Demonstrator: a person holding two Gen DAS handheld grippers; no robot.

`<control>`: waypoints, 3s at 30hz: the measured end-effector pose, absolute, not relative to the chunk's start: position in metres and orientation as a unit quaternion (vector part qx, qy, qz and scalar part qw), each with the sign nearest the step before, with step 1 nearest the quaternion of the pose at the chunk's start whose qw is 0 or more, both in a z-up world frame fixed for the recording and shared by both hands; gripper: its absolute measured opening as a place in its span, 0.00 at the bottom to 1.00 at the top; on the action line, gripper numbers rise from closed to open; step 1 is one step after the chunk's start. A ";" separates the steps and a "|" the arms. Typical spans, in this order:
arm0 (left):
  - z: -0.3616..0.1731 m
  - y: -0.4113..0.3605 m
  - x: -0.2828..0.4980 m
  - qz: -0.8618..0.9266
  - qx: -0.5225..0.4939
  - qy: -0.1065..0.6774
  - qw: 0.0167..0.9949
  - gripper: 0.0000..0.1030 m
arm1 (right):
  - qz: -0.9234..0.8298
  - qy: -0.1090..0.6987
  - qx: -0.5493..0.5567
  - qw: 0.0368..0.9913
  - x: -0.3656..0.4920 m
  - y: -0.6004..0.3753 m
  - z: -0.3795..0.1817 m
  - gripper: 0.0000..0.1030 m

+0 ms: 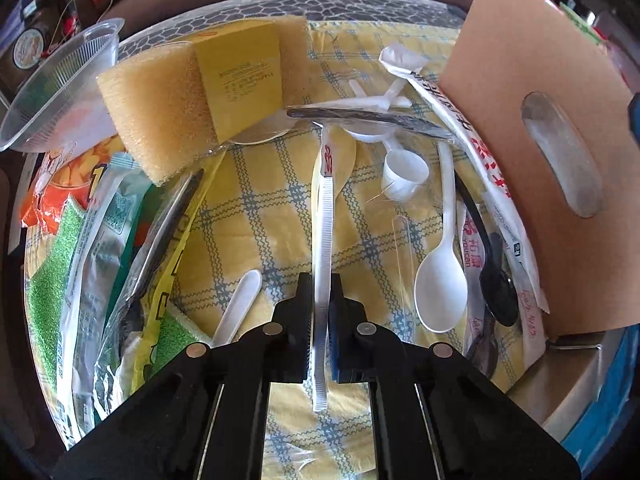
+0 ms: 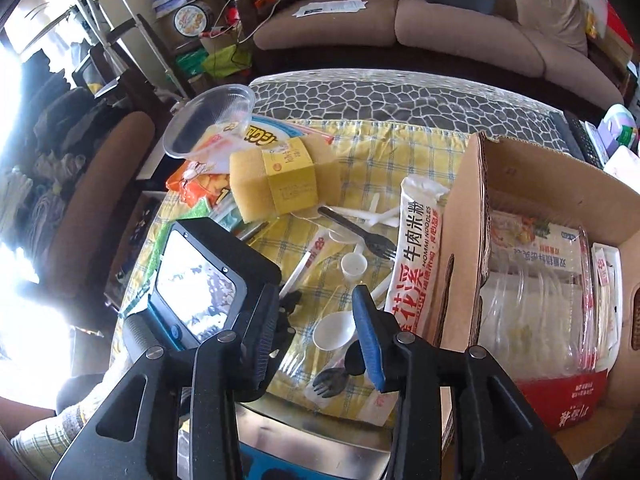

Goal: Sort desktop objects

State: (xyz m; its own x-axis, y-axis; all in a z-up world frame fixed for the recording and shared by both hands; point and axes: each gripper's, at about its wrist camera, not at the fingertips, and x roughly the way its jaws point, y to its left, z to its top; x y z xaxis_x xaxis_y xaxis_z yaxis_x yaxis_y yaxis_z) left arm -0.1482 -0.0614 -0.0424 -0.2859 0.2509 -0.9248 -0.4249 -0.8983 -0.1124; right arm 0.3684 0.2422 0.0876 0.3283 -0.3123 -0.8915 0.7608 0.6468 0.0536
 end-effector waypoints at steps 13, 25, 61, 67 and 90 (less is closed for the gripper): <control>-0.001 -0.170 -0.108 0.807 -0.525 -0.034 0.268 0.06 | -0.360 0.577 0.281 0.677 0.403 0.251 -0.001 0.39; 0.012 -0.198 -0.108 0.807 -0.498 -0.095 0.303 0.06 | -0.509 0.516 0.380 0.575 0.364 0.257 -0.049 0.64; 0.008 -0.208 -0.105 0.797 -0.500 -0.129 0.313 0.06 | -0.535 0.444 0.438 0.570 0.392 0.241 -0.038 0.55; 0.009 -0.208 -0.105 0.796 -0.500 -0.132 0.315 0.06 | -0.486 0.502 0.402 0.592 0.423 0.251 -0.039 0.42; 0.007 -0.206 -0.104 0.794 -0.505 -0.132 0.313 0.06 | -0.539 0.428 0.480 0.544 0.388 0.221 -0.020 0.56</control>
State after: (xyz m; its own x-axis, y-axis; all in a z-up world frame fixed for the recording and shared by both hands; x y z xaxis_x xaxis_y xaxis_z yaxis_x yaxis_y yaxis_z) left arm -0.1042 -0.2059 0.0071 -0.2943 0.6290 -0.7196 -0.3631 -0.7700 -0.5246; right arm 0.3877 0.2209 -0.0196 0.0531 -0.1757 -0.9830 0.9973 -0.0408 0.0611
